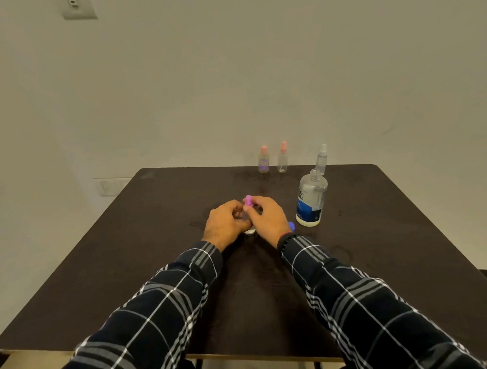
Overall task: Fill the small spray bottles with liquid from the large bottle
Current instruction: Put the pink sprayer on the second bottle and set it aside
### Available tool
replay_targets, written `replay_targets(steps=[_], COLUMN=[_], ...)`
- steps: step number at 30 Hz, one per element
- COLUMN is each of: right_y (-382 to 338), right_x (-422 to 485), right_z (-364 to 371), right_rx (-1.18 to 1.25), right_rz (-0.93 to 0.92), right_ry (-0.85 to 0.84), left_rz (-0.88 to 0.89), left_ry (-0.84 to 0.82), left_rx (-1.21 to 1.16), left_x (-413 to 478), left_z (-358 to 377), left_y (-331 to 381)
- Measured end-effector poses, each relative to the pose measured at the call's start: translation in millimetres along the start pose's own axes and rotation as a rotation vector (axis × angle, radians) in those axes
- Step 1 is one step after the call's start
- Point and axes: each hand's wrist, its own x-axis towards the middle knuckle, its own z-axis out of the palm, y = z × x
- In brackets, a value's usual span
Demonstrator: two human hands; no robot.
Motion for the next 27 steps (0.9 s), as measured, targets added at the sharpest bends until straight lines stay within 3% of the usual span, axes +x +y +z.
replay_targets(steps=[9,14,16,19,23,27], right_y=[-4.4,-4.1,-0.5,-0.4,1.5,27.4], right_x=[7.7,-6.3,-15.2,-24.7,-23.6,-14.6], right_z=[0.1,-7.6,-19.1,-44.8,-81.2,-102.8], right_rx=[-0.046,-0.216,-0.357,-0.441,-0.403,-0.127], right_rz=[0.059,0.003,-0.093,-0.261,-0.056,0.107], right_ry=[0.071,0.049,0.141,0.452,0.671,0.59], left_rz=[0.013,0.003,0.0,-0.008,-0.009,-0.007], left_ry=[-0.007,-0.014,-0.007,0.001,-0.003,-0.034], left_rx=[0.037,0.063,0.062,0.053,0.052,0.062], left_x=[0.2,-0.3,-2.0,-4.3,-6.5,-3.0], left_z=[0.4,-0.6,-0.3,1.6,0.3,-0.3], left_y=[2.7,7.1,9.2,10.3,10.7,13.8])
